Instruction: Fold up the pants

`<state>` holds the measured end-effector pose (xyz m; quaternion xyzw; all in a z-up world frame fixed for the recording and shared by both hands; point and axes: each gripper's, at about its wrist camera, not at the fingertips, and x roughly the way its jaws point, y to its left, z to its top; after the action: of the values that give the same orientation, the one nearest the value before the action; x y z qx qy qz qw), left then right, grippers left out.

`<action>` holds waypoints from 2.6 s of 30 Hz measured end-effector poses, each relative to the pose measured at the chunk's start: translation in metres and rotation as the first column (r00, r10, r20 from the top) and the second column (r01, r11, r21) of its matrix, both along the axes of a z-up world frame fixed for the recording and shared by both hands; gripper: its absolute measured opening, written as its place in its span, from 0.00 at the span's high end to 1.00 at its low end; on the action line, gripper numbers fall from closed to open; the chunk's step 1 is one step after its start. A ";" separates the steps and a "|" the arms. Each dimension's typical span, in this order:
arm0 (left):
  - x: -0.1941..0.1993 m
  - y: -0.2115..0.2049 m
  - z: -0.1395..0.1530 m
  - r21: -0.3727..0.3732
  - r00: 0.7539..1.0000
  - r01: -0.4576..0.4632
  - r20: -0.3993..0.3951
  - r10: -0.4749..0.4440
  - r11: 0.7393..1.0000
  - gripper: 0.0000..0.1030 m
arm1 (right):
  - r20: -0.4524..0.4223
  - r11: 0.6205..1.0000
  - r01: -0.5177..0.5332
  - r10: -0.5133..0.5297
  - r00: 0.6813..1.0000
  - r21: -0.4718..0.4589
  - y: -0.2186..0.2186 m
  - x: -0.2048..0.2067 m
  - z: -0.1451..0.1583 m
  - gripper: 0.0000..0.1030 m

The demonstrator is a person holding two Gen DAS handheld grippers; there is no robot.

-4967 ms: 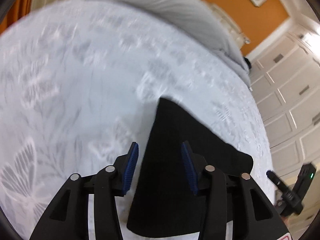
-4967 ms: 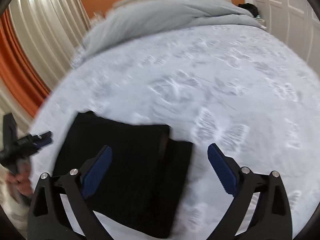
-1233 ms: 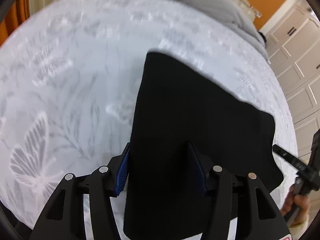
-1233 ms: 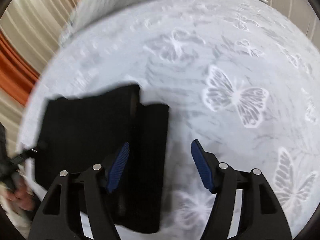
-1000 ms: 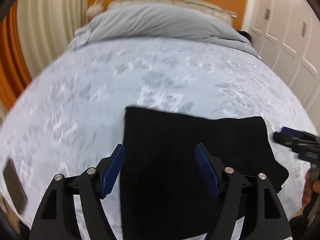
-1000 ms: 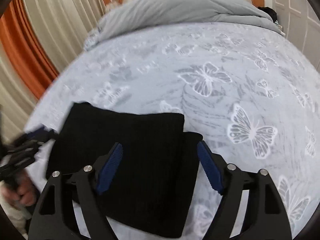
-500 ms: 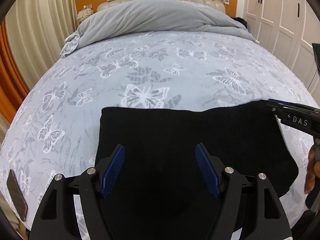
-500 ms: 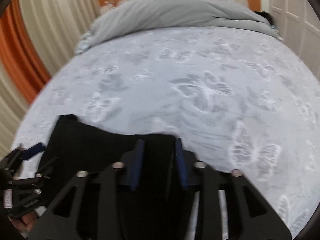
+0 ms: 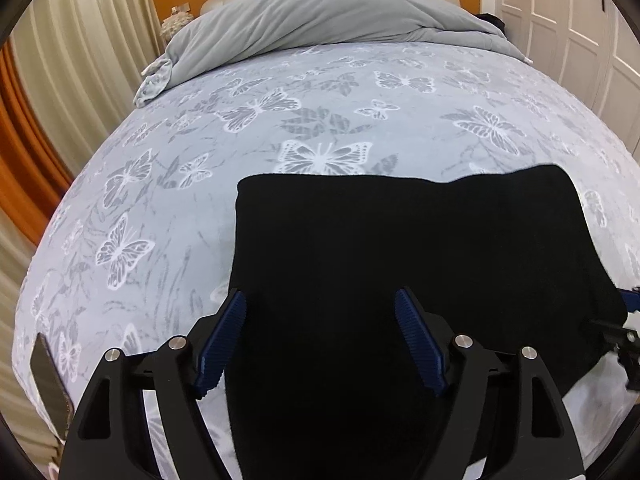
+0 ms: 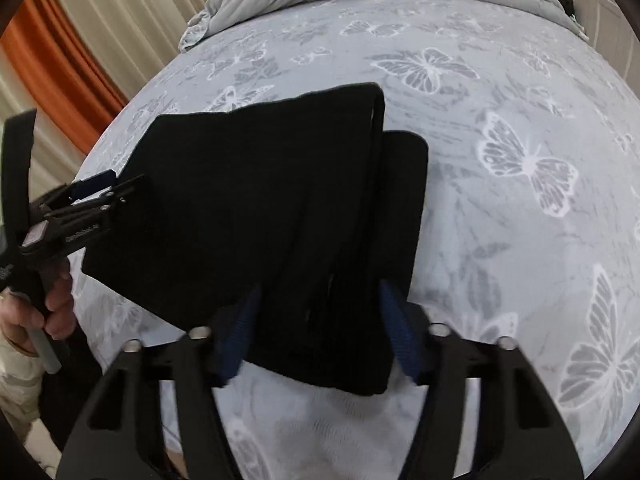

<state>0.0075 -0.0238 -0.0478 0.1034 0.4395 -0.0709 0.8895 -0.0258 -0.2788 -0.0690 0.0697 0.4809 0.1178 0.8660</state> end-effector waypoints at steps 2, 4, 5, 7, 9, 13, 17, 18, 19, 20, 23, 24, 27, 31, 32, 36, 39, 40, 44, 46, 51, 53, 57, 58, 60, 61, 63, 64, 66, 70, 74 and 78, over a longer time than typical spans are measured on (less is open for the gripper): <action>-0.004 -0.002 0.002 -0.004 1.000 0.010 0.004 -0.010 1.000 0.28 | 0.058 0.999 -0.020 0.018 0.998 0.043 -0.002 -0.011 0.023 0.78; -0.007 -0.004 0.003 -0.011 1.000 0.022 0.008 -0.021 1.000 0.25 | 0.071 0.997 -0.026 0.021 0.997 0.066 -0.003 -0.017 0.032 0.77; -0.009 -0.006 0.003 -0.011 1.000 0.028 0.010 -0.028 1.000 0.22 | 0.027 0.999 -0.023 0.022 0.999 0.045 -0.003 -0.013 0.021 0.75; -0.011 -0.010 -0.001 0.008 0.999 0.045 0.006 -0.045 0.999 0.22 | -0.060 1.000 0.008 -0.007 0.998 0.021 -0.008 -0.004 -0.003 0.59; -0.013 -0.014 -0.006 0.041 0.999 0.053 -0.001 -0.053 0.998 0.22 | -0.066 0.993 0.045 -0.038 0.997 0.106 -0.018 0.000 -0.001 0.57; -0.016 -0.016 -0.006 0.048 0.998 0.059 0.003 -0.059 0.997 0.22 | 0.106 0.983 0.158 -0.167 0.980 0.090 -0.032 -0.008 0.039 0.27; -0.017 -0.016 -0.006 0.043 0.998 0.055 0.004 -0.056 0.998 0.22 | 0.224 0.989 0.087 -0.113 0.968 0.123 -0.017 -0.004 0.062 0.59; -0.017 -0.017 -0.006 0.042 0.999 0.054 0.004 -0.054 0.998 0.22 | 0.219 0.990 0.076 -0.100 0.971 0.117 -0.011 0.000 0.062 0.62; -0.016 -0.017 -0.006 0.042 0.998 0.054 0.004 -0.055 0.998 0.22 | 0.202 0.992 0.076 -0.095 0.975 0.101 -0.004 0.008 0.059 0.65; -0.017 -0.018 -0.006 0.044 0.998 0.054 0.005 -0.055 0.998 0.22 | 0.174 0.993 0.086 -0.099 0.980 0.081 0.000 0.016 0.052 0.65; -0.016 -0.019 -0.007 0.047 0.999 0.051 0.004 -0.051 0.998 0.22 | 0.035 0.994 0.105 -0.107 0.994 0.043 0.005 0.032 0.023 0.64; -0.016 -0.020 -0.007 0.047 0.999 0.052 0.003 -0.052 0.998 0.22 | -0.007 0.994 0.104 -0.104 0.995 0.042 0.008 0.039 0.012 0.64; -0.016 -0.019 -0.007 0.046 0.998 0.060 0.001 -0.060 0.997 0.22 | 0.011 0.994 0.060 -0.059 0.998 -0.089 0.026 0.033 0.004 0.65; -0.017 -0.017 -0.007 0.042 0.998 0.060 -0.004 -0.060 0.997 0.22 | 0.075 0.989 0.072 -0.063 0.995 -0.126 0.032 0.015 0.015 0.61; -0.017 -0.017 -0.006 0.038 0.998 0.060 -0.005 -0.060 0.997 0.22 | 0.083 0.990 0.082 -0.073 0.994 -0.115 0.030 0.013 0.018 0.50; -0.018 -0.014 -0.003 0.018 0.998 0.059 -0.005 -0.059 0.998 0.22 | 0.142 0.983 0.126 -0.107 0.984 -0.132 0.022 0.001 0.028 0.16; -0.015 -0.008 -0.003 0.022 0.999 0.037 -0.009 -0.037 0.999 0.22 | 0.105 0.981 0.152 -0.139 0.985 -0.123 0.011 -0.001 0.020 0.16; -0.014 -0.002 -0.002 0.012 1.000 0.028 -0.011 -0.028 1.000 0.22 | 0.077 0.983 0.159 -0.152 0.985 -0.094 0.005 -0.002 0.015 0.14; -0.004 0.036 -0.002 -0.191 0.995 -0.034 -0.102 0.014 0.981 0.16 | -0.066 0.978 0.167 -0.159 0.985 0.122 -0.021 -0.004 -0.009 0.11; 0.005 0.056 -0.014 -0.295 0.979 -0.111 -0.196 0.053 0.949 0.16 | -0.115 0.962 0.181 -0.160 0.980 0.203 -0.030 -0.002 -0.020 0.11; 0.020 0.073 -0.045 -0.466 0.924 -0.225 -0.379 0.037 0.856 0.16 | -0.210 0.883 0.250 -0.178 0.961 0.397 -0.043 0.008 -0.040 0.04; 0.021 0.069 -0.045 -0.499 0.926 -0.215 -0.377 0.014 0.840 0.15 | -0.220 0.837 0.253 -0.163 0.962 0.485 -0.046 0.013 -0.042 0.04; 0.021 0.057 -0.051 -0.500 0.928 -0.201 -0.371 0.001 0.842 0.11 | -0.234 0.807 0.270 -0.168 0.958 0.525 -0.041 0.022 -0.052 0.04; 0.020 0.055 -0.052 -0.500 0.935 -0.204 -0.356 0.015 0.842 0.11 | -0.225 0.807 0.266 -0.169 0.959 0.527 -0.041 0.023 -0.052 0.04; 0.019 0.054 -0.053 -0.504 0.940 -0.216 -0.338 0.040 0.836 0.11 | -0.218 0.809 0.273 -0.183 0.959 0.521 -0.038 0.025 -0.052 0.04; 0.020 0.055 -0.053 -0.509 0.943 -0.222 -0.330 0.050 0.831 0.11 | -0.210 0.803 0.280 -0.196 0.958 0.527 -0.038 0.024 -0.053 0.04; 0.023 0.056 -0.054 -0.529 0.946 -0.223 -0.320 0.051 0.819 0.11 | -0.180 0.801 0.263 -0.196 0.964 0.537 -0.039 0.025 -0.054 0.04; 0.028 0.058 -0.054 -0.557 0.947 -0.221 -0.318 0.040 0.801 0.10 | -0.158 0.804 0.251 -0.197 0.968 0.538 -0.037 0.025 -0.054 0.04; 0.034 0.063 -0.056 -0.622 0.949 -0.219 -0.315 0.015 0.752 0.11 | -0.141 0.830 0.255 -0.212 0.967 0.496 -0.035 0.024 -0.051 0.23; 0.027 0.074 -0.053 -0.647 0.943 -0.241 -0.333 0.017 0.724 0.56 | -0.159 0.790 0.249 -0.192 0.968 0.560 -0.037 0.009 -0.046 0.59; -0.002 0.082 -0.032 -0.689 0.941 -0.202 -0.334 -0.057 0.696 0.64 | -0.152 0.799 0.191 -0.126 0.980 0.570 -0.034 -0.026 -0.026 0.59; -0.041 0.079 -0.043 -0.663 0.928 -0.190 -0.363 -0.088 0.724 0.59 | -0.234 0.771 0.264 -0.153 0.960 0.579 -0.047 -0.058 -0.058 0.52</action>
<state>-0.0335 0.0552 -0.0904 -0.2611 0.5435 -0.2217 0.7663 -0.0838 -0.3262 -0.1272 0.4056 0.4803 0.1617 0.7607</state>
